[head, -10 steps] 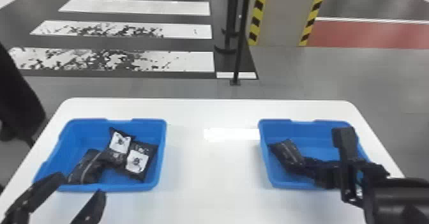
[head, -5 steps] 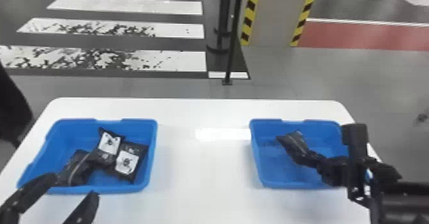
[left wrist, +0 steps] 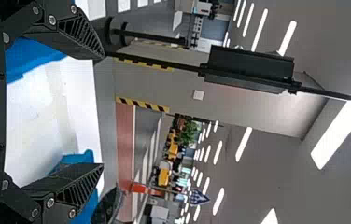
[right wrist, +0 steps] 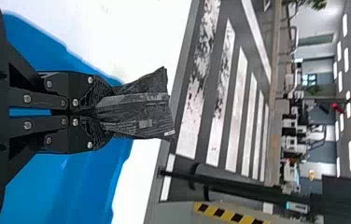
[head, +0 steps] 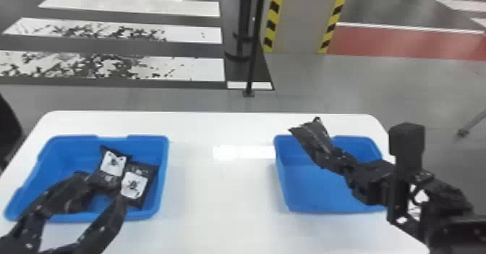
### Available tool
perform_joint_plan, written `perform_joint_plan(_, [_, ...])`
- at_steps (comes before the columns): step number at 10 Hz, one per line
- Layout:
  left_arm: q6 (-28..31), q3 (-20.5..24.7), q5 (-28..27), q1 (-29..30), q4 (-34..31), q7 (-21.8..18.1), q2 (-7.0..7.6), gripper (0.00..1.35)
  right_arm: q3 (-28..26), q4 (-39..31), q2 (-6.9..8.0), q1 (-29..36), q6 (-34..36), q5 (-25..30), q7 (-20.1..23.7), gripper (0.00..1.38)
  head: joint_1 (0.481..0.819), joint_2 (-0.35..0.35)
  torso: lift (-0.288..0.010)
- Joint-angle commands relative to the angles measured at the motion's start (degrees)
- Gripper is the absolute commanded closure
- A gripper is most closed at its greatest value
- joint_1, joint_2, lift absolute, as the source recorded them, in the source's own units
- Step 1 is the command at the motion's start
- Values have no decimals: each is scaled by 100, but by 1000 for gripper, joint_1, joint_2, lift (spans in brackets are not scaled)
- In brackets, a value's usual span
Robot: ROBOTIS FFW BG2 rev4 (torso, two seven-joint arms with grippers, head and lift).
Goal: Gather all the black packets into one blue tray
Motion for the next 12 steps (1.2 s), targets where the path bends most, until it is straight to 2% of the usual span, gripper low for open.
perform_joint_plan(1, [212, -297, 533, -265, 6, -41, 138, 220, 418, -451, 54, 253, 0, -289, -6, 1283, 695, -94, -110])
perform_joint_plan(3, [409, -743, 1139, -560, 6, -111, 288, 220, 760, -775, 63, 394, 0, -460, 3, 1283, 695, -35, -110])
perform_joint_plan(6, [1000, -1029, 1779, -1038, 202, -120, 323, 222, 1012, -1126, 63, 535, 0, -723, 11, 1283, 695, -23, -110])
perform_joint_plan(9, [1014, -1314, 2201, -1601, 737, -129, 367, 223, 1309, -1534, 63, 633, 0, -791, 55, 1283, 695, 1, -110])
perform_joint_plan(12, [986, -1611, 2498, -1980, 1088, -137, 367, 226, 1663, -1675, -17, 675, 28, -826, 117, 1283, 695, 30, -110])
